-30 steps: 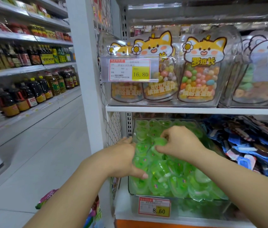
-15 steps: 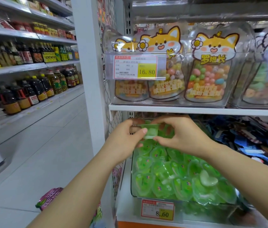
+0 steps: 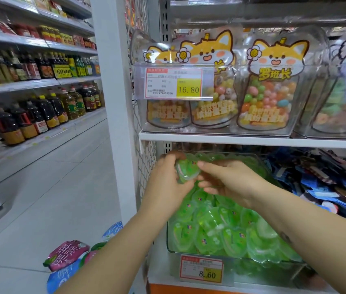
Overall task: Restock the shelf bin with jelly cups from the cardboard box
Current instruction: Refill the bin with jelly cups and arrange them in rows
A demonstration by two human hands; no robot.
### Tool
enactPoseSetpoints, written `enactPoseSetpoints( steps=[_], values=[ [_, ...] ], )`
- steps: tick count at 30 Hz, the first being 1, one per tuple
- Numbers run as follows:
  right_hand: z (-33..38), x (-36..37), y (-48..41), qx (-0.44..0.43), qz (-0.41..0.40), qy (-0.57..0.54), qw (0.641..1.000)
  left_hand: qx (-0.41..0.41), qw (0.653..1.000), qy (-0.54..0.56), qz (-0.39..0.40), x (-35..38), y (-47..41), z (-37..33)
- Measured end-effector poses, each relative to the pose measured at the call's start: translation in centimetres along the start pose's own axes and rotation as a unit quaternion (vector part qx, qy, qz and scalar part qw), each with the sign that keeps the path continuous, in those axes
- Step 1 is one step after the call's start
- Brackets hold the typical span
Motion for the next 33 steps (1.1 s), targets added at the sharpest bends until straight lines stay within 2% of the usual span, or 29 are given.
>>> enactPoseSetpoints(
  steps=[2, 5, 9, 13, 20, 33],
  values=[
    [-0.1, 0.3, -0.3, 0.024, 0.007, -0.021, 0.999, 0.003, 0.999, -0.048, 0.009, 0.3, 0.2, 0.0],
    [-0.3, 0.2, -1.3, 0.053, -0.013, -0.023, 0.998, 0.011, 0.997, -0.061, 0.037, 0.5, 0.2, 0.4],
    [-1.0, -0.2, -2.7, 0.08, -0.041, 0.033, 0.995, -0.008, 0.991, -0.096, 0.095, 1.2, 0.3, 1.7],
    [-1.4, 0.5, -4.0, 0.102, -0.041, 0.083, 0.991, -0.034, 0.987, -0.109, 0.114, 1.4, 0.4, 2.4],
    [-2.2, 1.0, -4.9, 0.125, -0.031, 0.096, 0.987, -0.051, 0.98, -0.126, 0.148, 1.6, 0.5, 3.0],
    [-2.4, 1.1, -4.9, 0.106, -0.036, 0.08, 0.99, -0.08, 0.969, -0.147, 0.183, 2.0, 0.6, 3.0]
  ],
)
Point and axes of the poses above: each hand's wrist, its own y-axis away from the middle knuckle, its own x-axis out of the palm, z = x × y, the point moved 3 cm from there along -y, towards the middle knuckle, and after that the axes turned 4 degrees about z, right-handed, at the moved point
